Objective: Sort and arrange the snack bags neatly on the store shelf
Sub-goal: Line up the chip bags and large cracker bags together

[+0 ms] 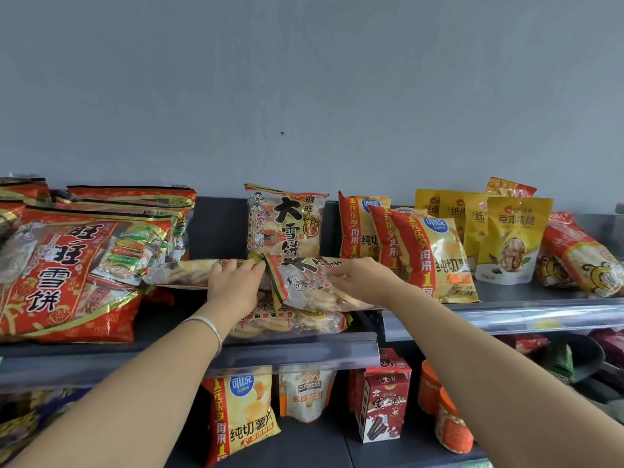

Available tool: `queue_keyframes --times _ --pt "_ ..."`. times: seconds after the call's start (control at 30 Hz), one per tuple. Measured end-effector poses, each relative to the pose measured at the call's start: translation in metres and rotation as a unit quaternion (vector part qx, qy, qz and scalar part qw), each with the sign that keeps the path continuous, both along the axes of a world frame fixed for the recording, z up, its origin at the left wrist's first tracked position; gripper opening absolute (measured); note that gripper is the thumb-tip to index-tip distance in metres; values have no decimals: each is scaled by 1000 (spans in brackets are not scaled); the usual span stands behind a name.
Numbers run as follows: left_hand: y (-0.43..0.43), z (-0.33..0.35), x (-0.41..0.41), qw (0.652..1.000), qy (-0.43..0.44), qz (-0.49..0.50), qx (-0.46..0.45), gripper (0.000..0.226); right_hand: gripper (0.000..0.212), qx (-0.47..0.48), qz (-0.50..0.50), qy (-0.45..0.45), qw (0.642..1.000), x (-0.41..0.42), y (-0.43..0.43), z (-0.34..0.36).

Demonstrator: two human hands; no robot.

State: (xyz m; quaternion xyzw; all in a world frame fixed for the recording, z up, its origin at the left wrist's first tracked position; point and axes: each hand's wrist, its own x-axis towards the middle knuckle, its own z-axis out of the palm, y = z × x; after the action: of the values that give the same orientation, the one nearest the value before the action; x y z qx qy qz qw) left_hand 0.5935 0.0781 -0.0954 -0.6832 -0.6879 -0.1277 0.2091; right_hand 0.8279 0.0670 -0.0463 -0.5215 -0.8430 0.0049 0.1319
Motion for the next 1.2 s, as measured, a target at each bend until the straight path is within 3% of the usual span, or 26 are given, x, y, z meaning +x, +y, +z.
queue_keyframes --times 0.07,0.17,0.27,0.4,0.5,0.57,0.7,0.8,0.87,0.97,1.03,1.2 --pt "4 -1 0 1000 -6 -3 5 58 58 -49 32 24 998 1 5 -5" --pt "7 -1 -1 1000 -27 -8 4 57 92 -43 32 -100 994 -4 13 -15" --pt "6 -2 -2 999 -29 -14 8 56 80 50 27 -172 983 -11 16 -24" --pt "2 -1 -2 999 -18 -17 22 53 50 106 26 -177 978 -12 17 -20" --pt "1 2 -1 999 -8 -8 34 39 34 155 24 -167 973 -15 12 -16" --pt "-1 5 -1 999 -1 1 36 31 28 168 6 -132 977 -17 9 -14" --pt "-10 15 2 998 6 -12 54 33 18 210 -51 35 976 -20 1 10" --pt "-16 21 13 993 25 -85 81 35 20 221 -68 125 965 -22 -6 32" --pt "-20 20 25 983 39 -157 88 33 16 221 -64 115 966 -26 -8 37" --pt "-27 14 42 978 25 -204 -33 40 11 220 -57 66 972 -32 -6 33" --pt "-28 7 45 973 62 -199 -98 49 15 217 -51 46 974 -34 -5 29" --pt "-31 -2 32 977 115 -156 -87 90 15 217 -55 40 974 -31 -5 27"
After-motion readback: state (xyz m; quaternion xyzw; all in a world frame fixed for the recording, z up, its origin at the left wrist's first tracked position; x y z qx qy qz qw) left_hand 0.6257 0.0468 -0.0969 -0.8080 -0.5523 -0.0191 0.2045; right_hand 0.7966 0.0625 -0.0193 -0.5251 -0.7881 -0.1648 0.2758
